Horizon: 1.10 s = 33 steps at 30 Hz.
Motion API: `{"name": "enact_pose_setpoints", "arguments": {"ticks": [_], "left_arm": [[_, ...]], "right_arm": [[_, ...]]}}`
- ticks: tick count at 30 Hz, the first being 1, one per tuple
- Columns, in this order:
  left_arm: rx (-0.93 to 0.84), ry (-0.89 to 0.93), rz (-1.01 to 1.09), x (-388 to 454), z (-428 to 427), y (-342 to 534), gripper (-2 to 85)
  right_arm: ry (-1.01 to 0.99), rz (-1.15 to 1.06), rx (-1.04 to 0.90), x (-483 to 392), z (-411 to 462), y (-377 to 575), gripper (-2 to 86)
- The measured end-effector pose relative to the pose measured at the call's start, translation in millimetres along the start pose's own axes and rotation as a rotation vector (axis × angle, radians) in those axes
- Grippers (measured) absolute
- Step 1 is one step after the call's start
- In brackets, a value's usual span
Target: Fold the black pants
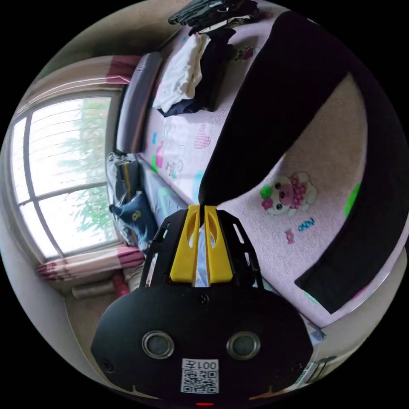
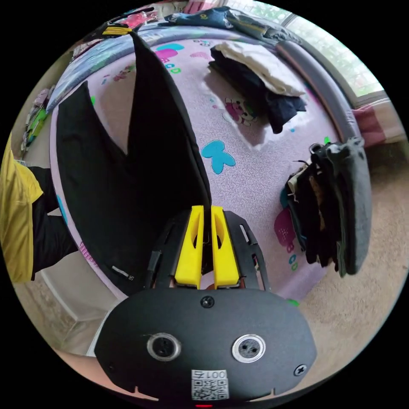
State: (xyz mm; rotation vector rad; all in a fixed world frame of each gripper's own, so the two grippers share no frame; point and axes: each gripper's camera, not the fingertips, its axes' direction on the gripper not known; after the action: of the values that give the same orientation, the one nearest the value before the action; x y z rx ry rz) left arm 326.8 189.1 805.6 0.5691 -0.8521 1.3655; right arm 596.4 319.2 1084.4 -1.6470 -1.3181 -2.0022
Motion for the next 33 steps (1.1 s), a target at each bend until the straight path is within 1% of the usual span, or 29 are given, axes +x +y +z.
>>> {"name": "enact_pose_setpoints", "arguments": {"ticks": [5, 7, 8, 10, 12, 15, 19, 23, 25, 27, 30, 33], "left_arm": [[-0.074, -0.089, -0.056, 78.0, -87.3, 76.6, -1.4], [-0.125, -0.083, -0.060, 112.9, -111.1, 99.7, -1.5], [-0.181, -0.063, -0.048, 140.3, -120.3, 111.7, -1.5], [-0.235, -0.040, 0.009, 185.9, -126.7, 124.7, -1.5], [-0.273, -0.021, 0.138, 246.7, -126.1, 134.1, -1.4], [-0.312, -0.017, 0.242, 295.3, -122.8, 140.2, -1.4], [-0.320, 0.018, 0.212, 300.2, -129.1, 149.7, -1.4], [-0.257, -0.066, 0.229, 299.2, -162.0, 173.3, -1.4], [-0.267, -0.074, 0.279, 310.3, -166.4, 184.6, -1.3], [-0.288, -0.075, 0.406, 335.0, -165.6, 197.3, -1.2], [-0.270, -0.105, 0.490, 350.9, -174.6, 211.9, -0.7], [-0.271, -0.082, 0.413, 338.8, -189.3, 223.8, 0.4]], "right_arm": [[0.065, 0.017, 0.077, -97.5, -45.5, 60.7, 2.1], [0.059, 0.007, 0.077, -147.9, -46.5, 85.6, 2.1], [0.050, 0.010, 0.080, -159.1, -43.8, 90.8, 2.1], [0.042, -0.001, 0.047, -198.6, -16.3, 105.7, 2.0], [0.000, -0.005, 0.002, -218.7, 11.4, 111.7, 2.0], [-0.054, 0.022, -0.024, -236.1, 35.2, 115.9, 2.0], [-0.022, 0.057, -0.010, -248.1, 21.9, 119.0, 2.2], [-0.004, 0.069, -0.008, -264.2, 3.5, 127.5, 2.5], [-0.052, 0.073, -0.049, -275.8, 11.3, 128.2, 2.9], [-0.107, 0.072, -0.104, -282.9, 25.8, 124.2, 3.3], [-0.093, 0.057, -0.182, -292.3, 37.6, 116.6, 4.1], [-0.095, 0.046, -0.199, -293.0, 30.8, 115.1, 5.9]]}}
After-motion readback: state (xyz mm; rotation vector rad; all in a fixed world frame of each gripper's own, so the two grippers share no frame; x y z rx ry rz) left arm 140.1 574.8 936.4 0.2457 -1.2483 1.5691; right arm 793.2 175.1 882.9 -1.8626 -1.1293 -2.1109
